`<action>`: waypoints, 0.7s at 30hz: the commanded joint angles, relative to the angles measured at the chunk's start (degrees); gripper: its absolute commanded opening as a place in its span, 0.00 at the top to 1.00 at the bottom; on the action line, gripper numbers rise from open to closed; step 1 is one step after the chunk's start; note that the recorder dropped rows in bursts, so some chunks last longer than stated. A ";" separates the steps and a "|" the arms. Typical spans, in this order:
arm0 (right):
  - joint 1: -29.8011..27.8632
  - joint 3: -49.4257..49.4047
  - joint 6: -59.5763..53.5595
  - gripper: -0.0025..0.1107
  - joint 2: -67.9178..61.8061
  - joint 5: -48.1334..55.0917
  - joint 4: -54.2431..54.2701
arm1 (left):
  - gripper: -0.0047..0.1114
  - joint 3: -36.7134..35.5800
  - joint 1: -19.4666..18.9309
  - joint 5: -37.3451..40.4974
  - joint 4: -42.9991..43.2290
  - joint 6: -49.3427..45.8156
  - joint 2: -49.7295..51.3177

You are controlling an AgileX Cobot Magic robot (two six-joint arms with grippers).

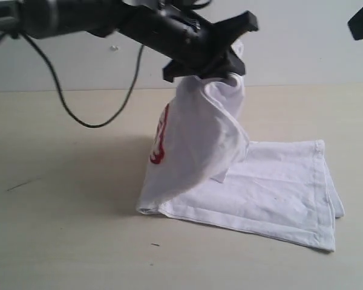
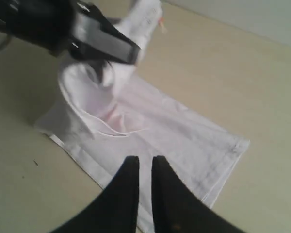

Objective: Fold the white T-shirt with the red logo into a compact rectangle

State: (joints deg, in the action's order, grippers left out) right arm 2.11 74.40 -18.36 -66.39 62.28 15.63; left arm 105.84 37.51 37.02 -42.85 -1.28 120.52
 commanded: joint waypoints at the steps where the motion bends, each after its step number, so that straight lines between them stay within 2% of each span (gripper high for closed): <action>1: -0.07 0.22 0.10 0.87 3.84 -0.10 0.24 | 0.96 8.14 6.32 -0.93 -1.77 -2.43 7.88; 3: -0.07 0.22 0.10 0.87 4.43 -0.10 0.24 | 0.93 11.03 8.81 2.05 -1.77 -6.03 11.45; 5: -0.07 0.06 0.10 0.87 4.35 -0.21 -0.02 | 0.84 13.92 11.08 5.98 -1.77 -8.62 14.36; 8: -0.07 -1.73 0.10 0.87 4.35 -1.77 -0.18 | 0.62 17.06 12.69 9.46 1.83 -9.62 16.69; 11: -0.07 -3.73 0.10 0.87 4.35 -3.29 -1.01 | 0.33 19.00 12.69 12.51 9.31 -6.97 16.69; 13: -0.07 -4.59 0.10 0.87 4.35 -4.30 -1.68 | 0.23 19.86 12.21 16.14 15.21 -5.49 15.38; 16: -0.07 -5.01 0.10 0.87 4.02 -5.43 -1.68 | 0.23 20.30 10.72 21.88 22.37 -3.87 12.54; 21: -0.07 -6.60 1.84 0.87 1.79 -7.90 -4.13 | 0.38 20.30 8.02 28.60 35.79 3.23 7.98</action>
State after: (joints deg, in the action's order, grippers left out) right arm 2.11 69.32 -17.98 -63.06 57.08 13.58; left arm 125.61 47.15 61.64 -14.49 -1.92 131.49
